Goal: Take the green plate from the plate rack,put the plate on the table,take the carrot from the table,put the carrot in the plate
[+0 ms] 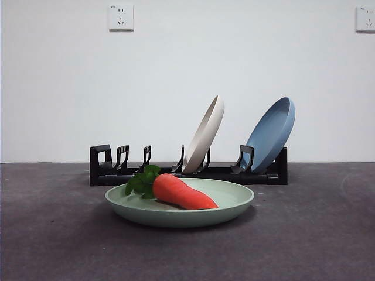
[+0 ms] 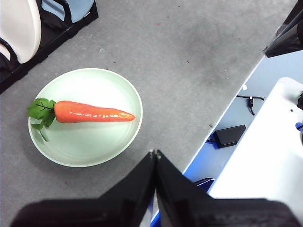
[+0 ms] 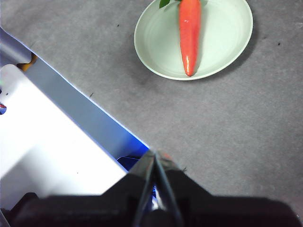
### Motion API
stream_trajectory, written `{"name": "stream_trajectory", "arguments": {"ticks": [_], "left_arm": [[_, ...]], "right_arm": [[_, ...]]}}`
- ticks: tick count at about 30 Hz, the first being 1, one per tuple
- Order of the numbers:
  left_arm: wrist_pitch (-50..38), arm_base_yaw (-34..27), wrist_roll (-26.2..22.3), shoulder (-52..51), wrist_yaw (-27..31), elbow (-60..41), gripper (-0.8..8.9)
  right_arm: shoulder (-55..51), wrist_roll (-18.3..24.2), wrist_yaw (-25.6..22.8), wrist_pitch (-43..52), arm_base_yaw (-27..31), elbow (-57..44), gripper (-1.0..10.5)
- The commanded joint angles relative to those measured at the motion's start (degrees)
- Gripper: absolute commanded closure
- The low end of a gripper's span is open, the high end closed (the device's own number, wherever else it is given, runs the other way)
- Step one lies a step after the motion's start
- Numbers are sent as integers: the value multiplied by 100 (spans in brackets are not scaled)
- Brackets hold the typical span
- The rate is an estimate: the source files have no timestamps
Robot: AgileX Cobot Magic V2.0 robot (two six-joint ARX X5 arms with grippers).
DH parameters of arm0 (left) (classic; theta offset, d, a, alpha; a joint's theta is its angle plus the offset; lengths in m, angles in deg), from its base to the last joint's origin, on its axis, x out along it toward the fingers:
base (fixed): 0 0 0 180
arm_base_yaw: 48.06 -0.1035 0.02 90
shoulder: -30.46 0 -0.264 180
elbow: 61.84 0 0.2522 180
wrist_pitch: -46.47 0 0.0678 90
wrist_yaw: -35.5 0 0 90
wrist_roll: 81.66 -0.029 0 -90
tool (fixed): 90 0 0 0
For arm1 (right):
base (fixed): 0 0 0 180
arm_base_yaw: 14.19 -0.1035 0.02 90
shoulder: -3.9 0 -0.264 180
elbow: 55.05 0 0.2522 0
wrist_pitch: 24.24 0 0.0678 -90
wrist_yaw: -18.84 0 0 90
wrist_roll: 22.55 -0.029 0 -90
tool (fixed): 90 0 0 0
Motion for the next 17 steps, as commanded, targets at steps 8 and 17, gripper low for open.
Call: {"name": "stream_trajectory", "arguments": {"ticks": [8, 17], "left_arm": [[-11, 17, 31, -2, 15, -37, 817], [-758, -789, -951, -468, 490, -42, 817]], "right_arm": [[-11, -35, -13, 15, -9, -15, 946], [-11, -35, -13, 13, -9, -15, 946]]}}
